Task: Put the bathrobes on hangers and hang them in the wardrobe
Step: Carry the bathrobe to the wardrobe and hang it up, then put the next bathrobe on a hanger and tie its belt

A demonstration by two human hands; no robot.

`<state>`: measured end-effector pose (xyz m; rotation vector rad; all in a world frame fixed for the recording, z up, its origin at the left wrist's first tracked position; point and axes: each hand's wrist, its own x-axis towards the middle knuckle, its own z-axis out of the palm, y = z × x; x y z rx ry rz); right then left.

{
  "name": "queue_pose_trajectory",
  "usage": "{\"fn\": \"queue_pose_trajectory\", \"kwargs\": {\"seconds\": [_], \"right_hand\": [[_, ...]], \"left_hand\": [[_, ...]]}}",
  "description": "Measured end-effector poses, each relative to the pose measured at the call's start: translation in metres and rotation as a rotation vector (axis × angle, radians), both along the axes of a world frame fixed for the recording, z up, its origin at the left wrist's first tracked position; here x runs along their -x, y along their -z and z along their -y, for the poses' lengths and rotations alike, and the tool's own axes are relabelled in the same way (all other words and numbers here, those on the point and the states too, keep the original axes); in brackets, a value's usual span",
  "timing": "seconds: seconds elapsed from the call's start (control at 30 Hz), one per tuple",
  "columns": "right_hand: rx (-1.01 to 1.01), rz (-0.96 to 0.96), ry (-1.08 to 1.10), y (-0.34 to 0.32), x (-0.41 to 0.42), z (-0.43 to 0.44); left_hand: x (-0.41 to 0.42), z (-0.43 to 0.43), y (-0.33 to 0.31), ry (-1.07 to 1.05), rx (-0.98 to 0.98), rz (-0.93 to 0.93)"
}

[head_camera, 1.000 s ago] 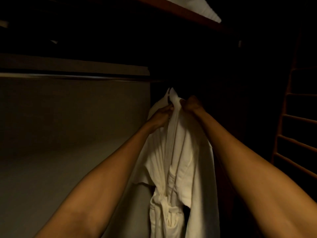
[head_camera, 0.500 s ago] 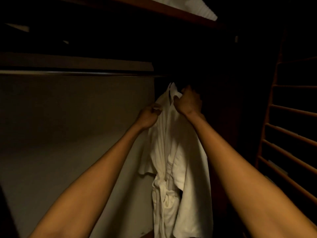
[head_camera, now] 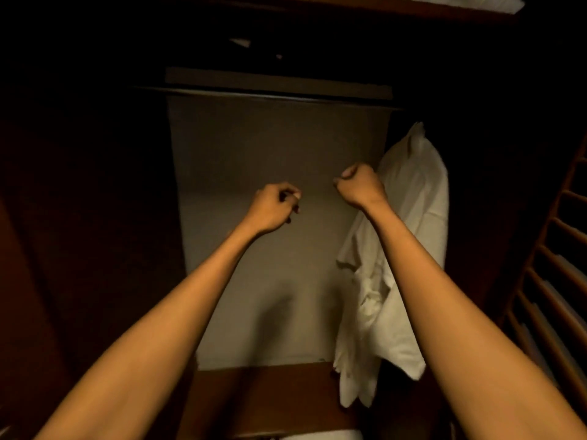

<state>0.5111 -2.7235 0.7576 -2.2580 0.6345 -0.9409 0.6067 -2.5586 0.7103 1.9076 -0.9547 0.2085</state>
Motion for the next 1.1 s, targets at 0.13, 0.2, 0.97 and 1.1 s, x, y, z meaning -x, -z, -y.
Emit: {"fn": "queue_pose_trajectory", "kwargs": {"seconds": [0.13, 0.2, 0.97, 1.1], "right_hand": [[-0.04, -0.021, -0.105, 0.034, 0.017, -0.058], [-0.065, -0.034, -0.166, 0.049, 0.025, -0.088], [0.084, -0.669, -1.63, 0.201, 0.075, -0.634], [0.229, -0.767, -1.829, 0.214, 0.099, -0.736]], "left_hand": [[0.042, -0.076, 0.029, -0.133, 0.006, 0.001], [0.064, -0.113, 0.045, -0.191, -0.021, 0.001], [0.286, -0.632, 0.146, -1.211, -0.038, -0.146], [0.316, -0.713, 0.16, -1.324, 0.024, -0.184]]}}
